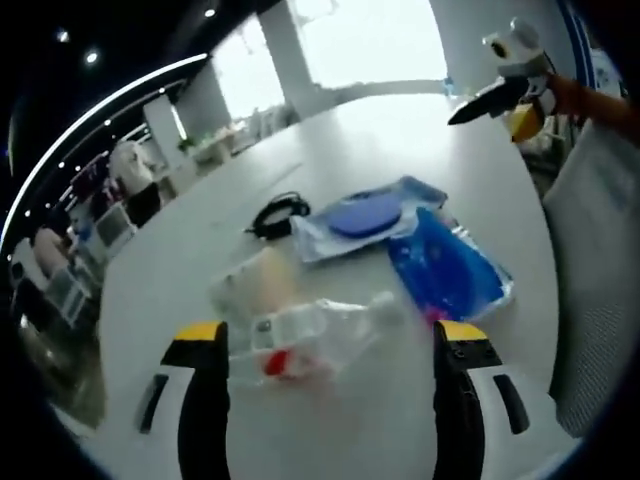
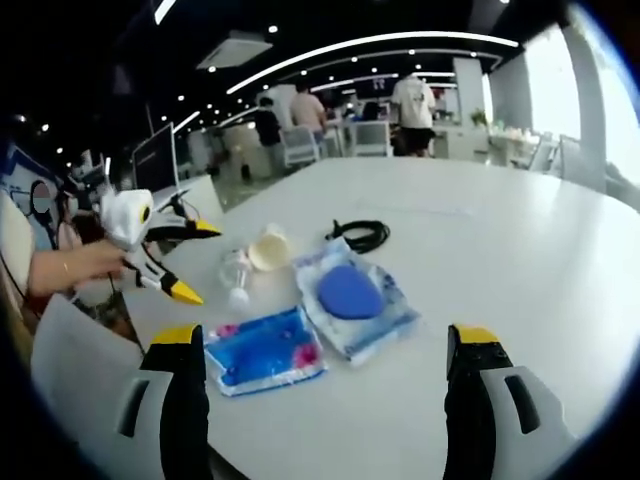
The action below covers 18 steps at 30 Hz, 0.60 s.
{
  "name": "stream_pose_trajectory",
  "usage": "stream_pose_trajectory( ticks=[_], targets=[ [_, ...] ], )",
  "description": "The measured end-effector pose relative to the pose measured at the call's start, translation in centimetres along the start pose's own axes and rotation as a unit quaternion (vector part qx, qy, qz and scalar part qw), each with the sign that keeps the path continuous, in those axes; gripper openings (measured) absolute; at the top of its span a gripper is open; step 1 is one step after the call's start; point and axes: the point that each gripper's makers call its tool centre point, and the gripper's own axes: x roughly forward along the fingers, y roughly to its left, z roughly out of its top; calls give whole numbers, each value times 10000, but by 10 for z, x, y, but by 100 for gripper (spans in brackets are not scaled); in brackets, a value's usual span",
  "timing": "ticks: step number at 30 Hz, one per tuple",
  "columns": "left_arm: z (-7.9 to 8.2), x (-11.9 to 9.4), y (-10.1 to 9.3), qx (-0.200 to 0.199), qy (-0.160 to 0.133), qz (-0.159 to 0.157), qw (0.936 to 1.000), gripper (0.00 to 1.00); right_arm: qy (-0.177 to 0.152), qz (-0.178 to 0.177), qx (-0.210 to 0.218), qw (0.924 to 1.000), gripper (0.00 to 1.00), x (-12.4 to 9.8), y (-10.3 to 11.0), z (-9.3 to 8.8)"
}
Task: Arrange the tabletop items into an orderly group along one side of the table until the central work area is clear of visible clutter.
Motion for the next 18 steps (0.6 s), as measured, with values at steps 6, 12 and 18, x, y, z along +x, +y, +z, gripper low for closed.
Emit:
stream_pose_trajectory(
  ticks=[6,12,18],
  targets=[
    [-3,11,1,265,21,30,9996,79,-6,-11,41,10000,99,0,-5,0],
    [-6,19,6,755,105,292,9967,77,-2,-57,69,10000,99,-1,-8,0],
    [-14,24,6,1124,229,416,9925,74,-22,-83,111,9999,98,-2,-9,0]
  ],
)
